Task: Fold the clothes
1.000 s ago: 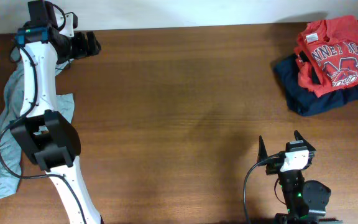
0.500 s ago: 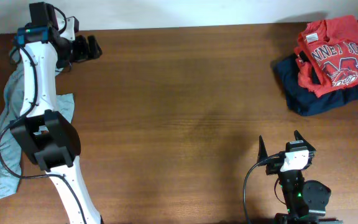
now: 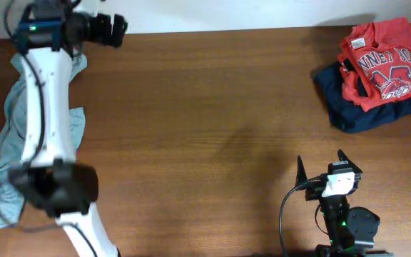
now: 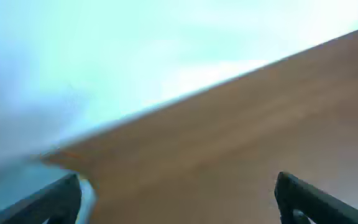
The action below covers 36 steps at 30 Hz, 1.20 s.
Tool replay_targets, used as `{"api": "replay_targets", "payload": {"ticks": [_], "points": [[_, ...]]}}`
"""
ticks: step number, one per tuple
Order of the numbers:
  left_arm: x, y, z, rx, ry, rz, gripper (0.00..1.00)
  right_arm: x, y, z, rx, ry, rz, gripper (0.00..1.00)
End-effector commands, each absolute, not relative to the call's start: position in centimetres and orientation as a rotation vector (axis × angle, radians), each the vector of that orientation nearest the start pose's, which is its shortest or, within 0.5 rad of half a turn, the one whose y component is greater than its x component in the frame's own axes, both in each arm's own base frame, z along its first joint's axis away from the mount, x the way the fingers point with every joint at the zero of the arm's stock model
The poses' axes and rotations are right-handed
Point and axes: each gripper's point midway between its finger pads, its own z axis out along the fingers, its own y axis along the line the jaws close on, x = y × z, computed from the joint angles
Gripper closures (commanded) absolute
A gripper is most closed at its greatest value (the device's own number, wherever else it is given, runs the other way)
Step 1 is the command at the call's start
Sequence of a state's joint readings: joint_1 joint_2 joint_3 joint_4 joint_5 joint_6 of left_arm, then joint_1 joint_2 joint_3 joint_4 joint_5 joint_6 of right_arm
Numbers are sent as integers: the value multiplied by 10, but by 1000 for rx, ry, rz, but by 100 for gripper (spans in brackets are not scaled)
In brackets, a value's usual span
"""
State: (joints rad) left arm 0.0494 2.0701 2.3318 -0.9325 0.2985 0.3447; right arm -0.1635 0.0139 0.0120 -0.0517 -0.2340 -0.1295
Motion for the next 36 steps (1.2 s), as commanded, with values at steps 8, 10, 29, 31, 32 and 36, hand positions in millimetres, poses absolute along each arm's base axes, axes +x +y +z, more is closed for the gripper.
{"api": "replay_targets", "payload": {"ticks": [8,10,29,31,32,36], "points": [[461,-22,427,594,1944,49,1,245,-2,162,-136,1617,-34,2],[448,-20,432,582,1912,76,1,245,-2,162,-135,1617,-34,2],[351,-17,239,512,1637,213,1,245,-2,162,-136,1617,-34,2],[335,-18,222,505,1601,225,1,245,-2,162,-136,1617,-34,2],[327,-17,214,496,1586,237,1,245,-2,162,-136,1617,-34,2],[303,-13,192,471,1557,268,1,245,-2,162,-136,1617,-34,2]]}}
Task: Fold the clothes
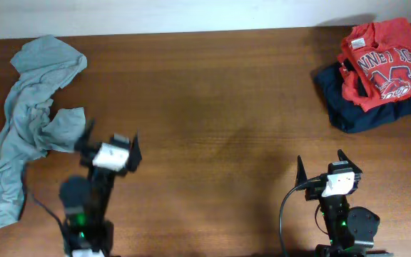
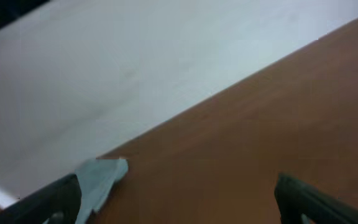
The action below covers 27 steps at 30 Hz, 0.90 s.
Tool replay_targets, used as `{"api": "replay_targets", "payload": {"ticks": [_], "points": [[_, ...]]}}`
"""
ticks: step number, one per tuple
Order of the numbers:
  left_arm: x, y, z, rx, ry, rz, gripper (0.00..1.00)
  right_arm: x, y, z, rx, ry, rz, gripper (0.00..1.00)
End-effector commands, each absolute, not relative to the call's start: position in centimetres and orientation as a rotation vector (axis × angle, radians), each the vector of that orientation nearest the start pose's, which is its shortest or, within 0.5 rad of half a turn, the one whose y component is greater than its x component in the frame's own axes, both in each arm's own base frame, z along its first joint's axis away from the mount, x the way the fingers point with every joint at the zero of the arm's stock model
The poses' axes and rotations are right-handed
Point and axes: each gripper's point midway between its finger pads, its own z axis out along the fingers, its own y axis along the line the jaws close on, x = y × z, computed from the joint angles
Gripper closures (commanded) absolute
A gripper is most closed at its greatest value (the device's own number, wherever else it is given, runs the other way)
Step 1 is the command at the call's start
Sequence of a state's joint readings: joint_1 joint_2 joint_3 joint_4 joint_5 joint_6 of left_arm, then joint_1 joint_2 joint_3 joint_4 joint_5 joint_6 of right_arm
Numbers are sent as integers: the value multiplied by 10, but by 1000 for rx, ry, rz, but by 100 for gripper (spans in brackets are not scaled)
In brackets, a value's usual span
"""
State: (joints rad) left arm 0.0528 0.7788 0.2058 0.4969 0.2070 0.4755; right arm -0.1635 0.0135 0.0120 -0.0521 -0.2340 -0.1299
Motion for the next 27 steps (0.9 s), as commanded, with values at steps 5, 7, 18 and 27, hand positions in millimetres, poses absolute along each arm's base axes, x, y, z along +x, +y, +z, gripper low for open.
{"api": "replay_targets", "payload": {"ticks": [5,7,18,27], "points": [[284,-14,177,468,1539,273,1,245,-2,162,-135,1617,-34,2],[280,-14,175,467,1536,274,1,245,-2,162,-136,1617,-34,2],[268,-11,162,457,1591,283,1,245,-2,162,-135,1617,-34,2],[258,-9,157,447,1605,294,1,245,-2,162,-135,1617,-34,2]]}}
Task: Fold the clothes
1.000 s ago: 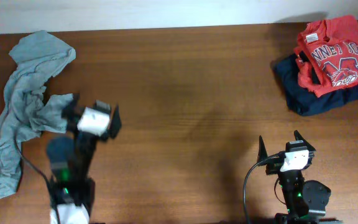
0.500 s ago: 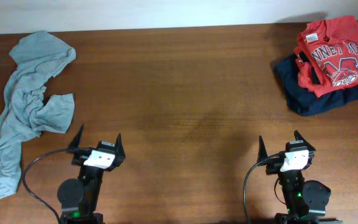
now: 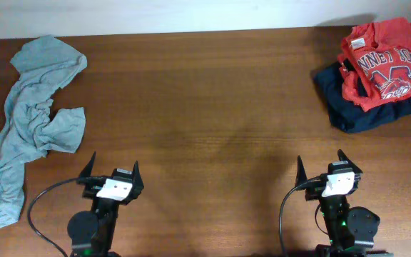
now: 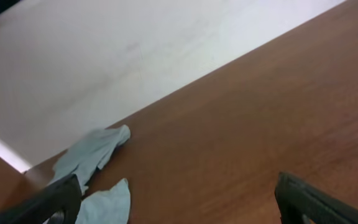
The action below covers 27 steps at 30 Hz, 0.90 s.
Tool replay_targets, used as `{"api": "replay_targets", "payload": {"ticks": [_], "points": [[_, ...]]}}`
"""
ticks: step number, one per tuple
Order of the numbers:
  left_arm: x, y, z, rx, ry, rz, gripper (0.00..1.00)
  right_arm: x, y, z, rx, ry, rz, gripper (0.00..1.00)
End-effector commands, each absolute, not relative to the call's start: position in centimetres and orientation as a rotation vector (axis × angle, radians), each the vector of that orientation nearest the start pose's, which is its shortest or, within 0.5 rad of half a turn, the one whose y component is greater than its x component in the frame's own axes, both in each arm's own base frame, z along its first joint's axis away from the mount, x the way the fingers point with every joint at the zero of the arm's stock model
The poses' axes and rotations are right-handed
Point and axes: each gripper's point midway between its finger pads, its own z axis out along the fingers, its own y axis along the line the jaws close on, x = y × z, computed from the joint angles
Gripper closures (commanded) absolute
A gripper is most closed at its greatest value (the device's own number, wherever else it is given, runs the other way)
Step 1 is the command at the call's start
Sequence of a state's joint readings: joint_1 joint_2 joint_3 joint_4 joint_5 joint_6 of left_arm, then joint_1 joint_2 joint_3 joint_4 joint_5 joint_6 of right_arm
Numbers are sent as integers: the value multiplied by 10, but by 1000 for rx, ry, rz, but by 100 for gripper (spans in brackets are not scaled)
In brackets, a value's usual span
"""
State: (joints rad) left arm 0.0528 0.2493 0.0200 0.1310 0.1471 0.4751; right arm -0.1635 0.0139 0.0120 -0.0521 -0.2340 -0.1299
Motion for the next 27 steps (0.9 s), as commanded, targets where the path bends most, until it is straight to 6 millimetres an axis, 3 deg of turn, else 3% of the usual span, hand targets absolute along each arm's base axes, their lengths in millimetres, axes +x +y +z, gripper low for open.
{"api": "replay_targets", "payload": {"ticks": [1,19,27], "points": [[256,-8,157,447,1606,294,1,245,-2,162,-136,1617,-34,2],[246,-7,160,434,1585,307,1,245,-2,162,-136,1617,-34,2],[246,1,157,276,1629,224,1,245,-2,162,-136,1617,-34,2]]}}
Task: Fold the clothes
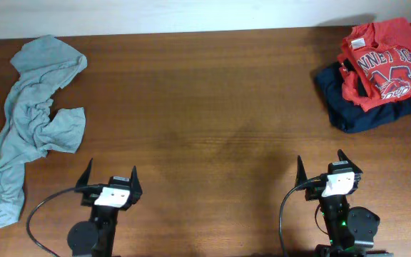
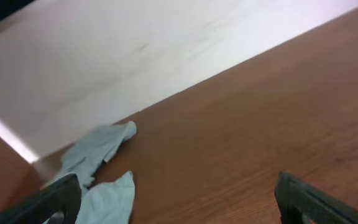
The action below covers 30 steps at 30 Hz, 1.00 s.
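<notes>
A crumpled grey garment [image 1: 31, 121] lies along the table's left edge, and the left wrist view catches its near folds [image 2: 101, 168]. At the far right a red printed shirt [image 1: 382, 63] rests folded on a folded navy garment [image 1: 362, 107]. My left gripper [image 1: 109, 180] sits open near the front edge, right of the grey garment's lower end and apart from it, with nothing between its fingers [image 2: 309, 199]. My right gripper [image 1: 322, 165] also stands open and empty near the front edge, well below the folded pile.
The brown wooden table [image 1: 212, 107] fills the view, with a white wall [image 2: 104, 68] behind its far edge. Black cables [image 1: 45, 214] loop beside each arm base at the front.
My left gripper has shifted slightly left and a little nearer the front edge, still open. The grey garment and the right arm have not moved.
My left arm first reached to the far left corner over the grey garment, its gripper open. It was then back near the front left of the table, the garment left crumpled. It settled at the front edge, where it is now. The right arm stayed still throughout.
</notes>
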Tool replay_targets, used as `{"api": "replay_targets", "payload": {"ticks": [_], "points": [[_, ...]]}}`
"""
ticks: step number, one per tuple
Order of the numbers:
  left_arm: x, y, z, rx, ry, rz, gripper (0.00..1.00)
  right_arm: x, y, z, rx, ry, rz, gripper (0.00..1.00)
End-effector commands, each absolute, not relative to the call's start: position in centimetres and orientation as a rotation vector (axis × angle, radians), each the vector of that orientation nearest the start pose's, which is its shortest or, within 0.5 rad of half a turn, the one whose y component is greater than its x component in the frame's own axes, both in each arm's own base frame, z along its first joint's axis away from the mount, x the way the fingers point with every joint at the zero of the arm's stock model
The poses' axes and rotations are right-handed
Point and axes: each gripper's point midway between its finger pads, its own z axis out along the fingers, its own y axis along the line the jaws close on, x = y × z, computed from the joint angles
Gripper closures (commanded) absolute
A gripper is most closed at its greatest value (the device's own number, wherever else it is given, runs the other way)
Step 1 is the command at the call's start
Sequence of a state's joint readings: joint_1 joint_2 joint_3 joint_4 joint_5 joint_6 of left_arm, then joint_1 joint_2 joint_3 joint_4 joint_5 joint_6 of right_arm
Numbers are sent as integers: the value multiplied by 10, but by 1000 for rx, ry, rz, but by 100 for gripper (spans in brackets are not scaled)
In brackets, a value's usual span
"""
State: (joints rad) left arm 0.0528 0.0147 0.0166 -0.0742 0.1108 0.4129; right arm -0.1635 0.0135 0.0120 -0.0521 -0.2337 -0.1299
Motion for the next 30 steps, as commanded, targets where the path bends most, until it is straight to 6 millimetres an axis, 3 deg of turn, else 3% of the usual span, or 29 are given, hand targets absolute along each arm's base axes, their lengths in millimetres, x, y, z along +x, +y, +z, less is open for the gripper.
{"api": "replay_targets", "payload": {"ticks": [1,30], "points": [[246,0,157,272,1630,217,1,245,-2,162,-136,1617,-34,2],[246,-1,155,271,1640,206,1,245,-2,162,-136,1617,-34,2]]}}
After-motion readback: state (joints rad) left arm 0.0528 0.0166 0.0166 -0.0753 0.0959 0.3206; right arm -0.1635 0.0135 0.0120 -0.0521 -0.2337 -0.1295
